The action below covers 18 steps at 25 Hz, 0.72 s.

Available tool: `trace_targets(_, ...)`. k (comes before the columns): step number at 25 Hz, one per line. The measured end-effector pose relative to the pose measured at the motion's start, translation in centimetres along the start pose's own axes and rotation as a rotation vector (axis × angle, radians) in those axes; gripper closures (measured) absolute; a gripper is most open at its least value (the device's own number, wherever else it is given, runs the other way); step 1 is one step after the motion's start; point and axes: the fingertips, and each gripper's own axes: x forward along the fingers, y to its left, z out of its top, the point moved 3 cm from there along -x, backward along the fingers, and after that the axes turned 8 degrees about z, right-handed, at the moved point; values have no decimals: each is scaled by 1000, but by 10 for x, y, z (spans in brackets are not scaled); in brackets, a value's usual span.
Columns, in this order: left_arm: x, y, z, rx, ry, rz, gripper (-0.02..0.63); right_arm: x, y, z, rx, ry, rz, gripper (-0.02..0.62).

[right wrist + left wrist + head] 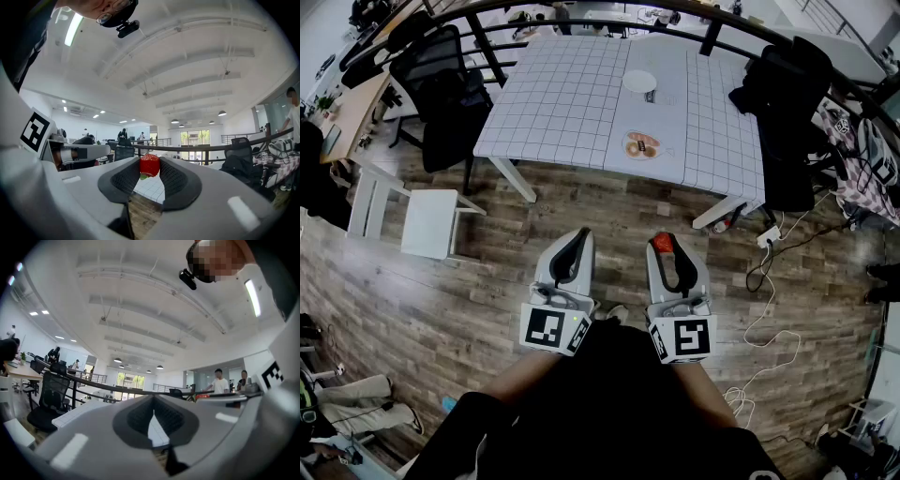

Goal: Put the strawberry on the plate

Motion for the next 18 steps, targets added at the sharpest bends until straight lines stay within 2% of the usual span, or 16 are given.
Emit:
trace_targets(4, -24, -26, 11, 14, -9, 10, 597, -44, -8, 10, 31, -42, -7, 468)
trace_targets(9, -28, -21, 40, -4, 18, 29, 597, -53, -14, 39, 78, -25, -23, 466)
trace_targets(14, -7, -15, 3, -6, 21, 8, 597, -43, -24, 5, 78, -19, -30, 466)
trace_targets(18, 12, -15, -10, -17, 18, -8, 597, -35, -34, -8, 77, -5, -42, 466)
